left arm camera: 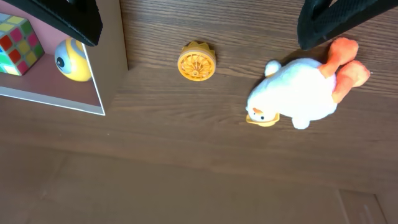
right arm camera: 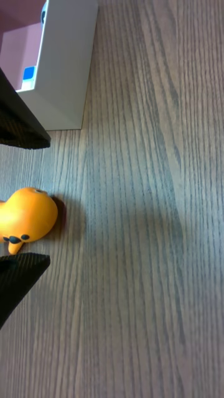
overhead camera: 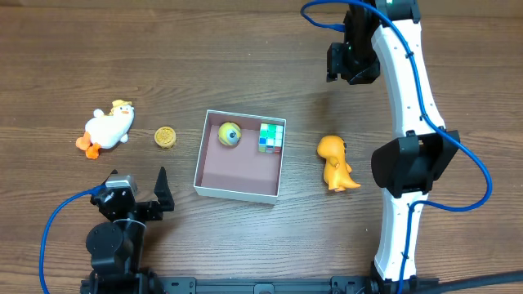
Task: Pack container
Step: 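Lower right gripper onto the orange dinosaur and grasp it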
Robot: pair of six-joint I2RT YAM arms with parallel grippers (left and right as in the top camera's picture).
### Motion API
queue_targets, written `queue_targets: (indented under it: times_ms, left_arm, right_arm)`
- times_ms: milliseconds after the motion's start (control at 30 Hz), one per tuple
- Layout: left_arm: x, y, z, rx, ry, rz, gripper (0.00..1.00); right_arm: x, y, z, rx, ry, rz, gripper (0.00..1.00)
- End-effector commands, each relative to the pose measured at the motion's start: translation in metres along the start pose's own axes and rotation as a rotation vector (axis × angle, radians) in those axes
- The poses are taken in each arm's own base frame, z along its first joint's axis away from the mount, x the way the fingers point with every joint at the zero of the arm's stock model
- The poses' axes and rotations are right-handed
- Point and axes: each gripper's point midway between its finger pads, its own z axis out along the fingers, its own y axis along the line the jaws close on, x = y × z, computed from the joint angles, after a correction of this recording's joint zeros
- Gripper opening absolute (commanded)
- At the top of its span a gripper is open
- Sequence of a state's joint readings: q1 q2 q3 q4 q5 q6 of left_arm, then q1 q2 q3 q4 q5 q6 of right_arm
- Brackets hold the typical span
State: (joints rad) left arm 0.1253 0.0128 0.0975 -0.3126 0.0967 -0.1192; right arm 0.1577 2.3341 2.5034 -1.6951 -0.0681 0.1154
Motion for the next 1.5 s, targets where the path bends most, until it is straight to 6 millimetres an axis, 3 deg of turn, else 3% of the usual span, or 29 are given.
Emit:
queue_targets:
  times_ms: [0,200,333,433,667,800,1167,1467]
  left_arm:
    - [-0.001,0.001,0.000,-0.005,-0.007,0.022,1.00]
    - [-0.001,0.001,0.000,-0.005,-0.006,0.022,1.00]
    - [-0.001,0.001,0.000,-0.005,-0.006,0.022,1.00]
    - [-0.001,0.001,0.000,-0.005,-0.006,0.022,1.00]
    - [-0.001,0.001,0.000,-0.005,-0.006,0.022,1.00]
    - [-0.001,0.001,0.000,-0.005,-0.006,0.022,1.00]
    - [-0.001,0.001,0.000,-0.005,-0.006,0.022,1.00]
    - [-0.001,0.001,0.000,-0.005,-0.007,0.022,1.00]
  right_arm:
    - [0.005,-0.002,-0.071,-0.008,-0.164,0.010,0.58]
    - [0.021,0.008,-0.127,-0.082,-0.283,0.021,0.59]
    - [0.039,0.007,-0.142,-0.087,-0.294,0.019,0.60]
    - [0.067,0.000,-0.128,-0.069,-0.211,0.027,0.59]
    - [0.151,-0.019,-0.077,-0.018,0.041,0.046,0.59]
    - [0.175,-0.025,-0.064,-0.008,0.100,0.032,0.59]
    - [0.188,-0.028,0.014,-0.026,0.172,0.037,0.59]
    - [0.165,-0.021,0.023,-0.069,0.083,0.000,0.59]
